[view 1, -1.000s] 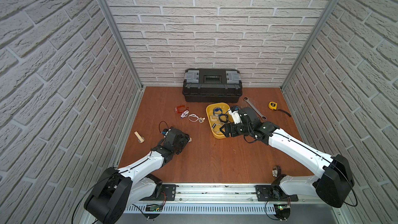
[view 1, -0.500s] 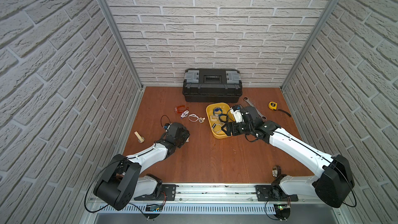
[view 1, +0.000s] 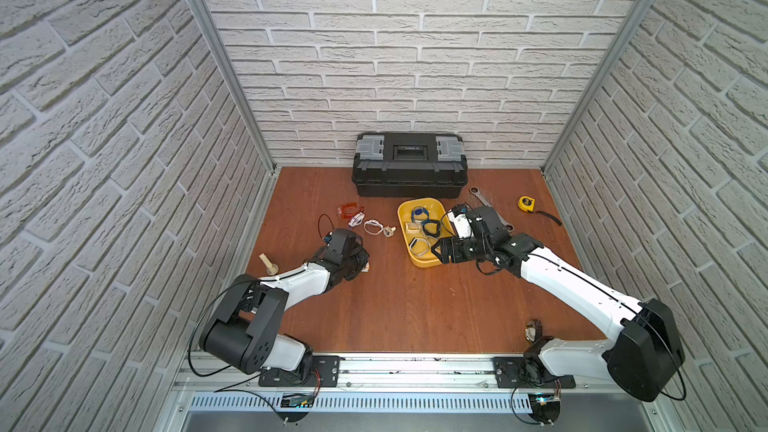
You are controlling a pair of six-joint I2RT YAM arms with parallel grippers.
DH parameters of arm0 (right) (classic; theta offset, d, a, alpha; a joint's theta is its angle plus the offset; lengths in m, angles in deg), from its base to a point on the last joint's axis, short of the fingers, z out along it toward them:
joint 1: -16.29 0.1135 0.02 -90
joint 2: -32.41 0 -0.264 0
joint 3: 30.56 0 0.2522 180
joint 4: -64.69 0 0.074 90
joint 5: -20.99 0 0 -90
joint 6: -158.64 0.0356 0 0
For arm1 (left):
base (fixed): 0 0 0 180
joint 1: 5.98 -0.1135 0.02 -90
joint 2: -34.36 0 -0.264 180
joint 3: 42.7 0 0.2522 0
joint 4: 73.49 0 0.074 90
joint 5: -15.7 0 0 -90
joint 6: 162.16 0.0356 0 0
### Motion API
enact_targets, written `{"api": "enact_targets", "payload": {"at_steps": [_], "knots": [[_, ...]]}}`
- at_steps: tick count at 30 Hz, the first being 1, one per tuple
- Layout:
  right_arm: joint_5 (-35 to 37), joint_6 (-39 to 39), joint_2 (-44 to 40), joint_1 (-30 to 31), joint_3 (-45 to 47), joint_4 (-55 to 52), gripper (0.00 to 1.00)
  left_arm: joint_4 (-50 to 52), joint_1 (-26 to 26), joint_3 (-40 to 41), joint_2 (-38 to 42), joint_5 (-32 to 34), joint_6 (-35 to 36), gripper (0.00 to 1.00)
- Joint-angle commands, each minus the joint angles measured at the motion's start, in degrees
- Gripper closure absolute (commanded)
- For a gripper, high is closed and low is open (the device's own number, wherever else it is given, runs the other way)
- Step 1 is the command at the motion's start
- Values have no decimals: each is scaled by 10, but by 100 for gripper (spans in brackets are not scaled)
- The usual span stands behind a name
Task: Put the watch into the storage box
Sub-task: Pick up the watch at the center of the board, then place the watch in the storage box.
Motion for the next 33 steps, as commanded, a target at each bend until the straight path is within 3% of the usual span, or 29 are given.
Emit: {"api": "enact_targets", "payload": {"at_steps": [1,4,7,14,21,33], "knots": [[-36,-35,-29,-15,24,20,12,94,3,-64,18,-28,105,98],[-78,-85,-37,-20,27,7,12,226,29,-155,20,-13,212,98],[-73,-123,-50,-20,31,-22,12,333,75,-267,-4,6,309,97],[-61,-146,-127,-20,67,-44,12,513,168,-550,-195,33,464,98],[-62,-109,-208,-20,95,-59,10,617,210,-732,-353,76,532,99],[-66,-89,-242,-20,115,-61,8,666,260,-860,-491,96,565,100]]}}
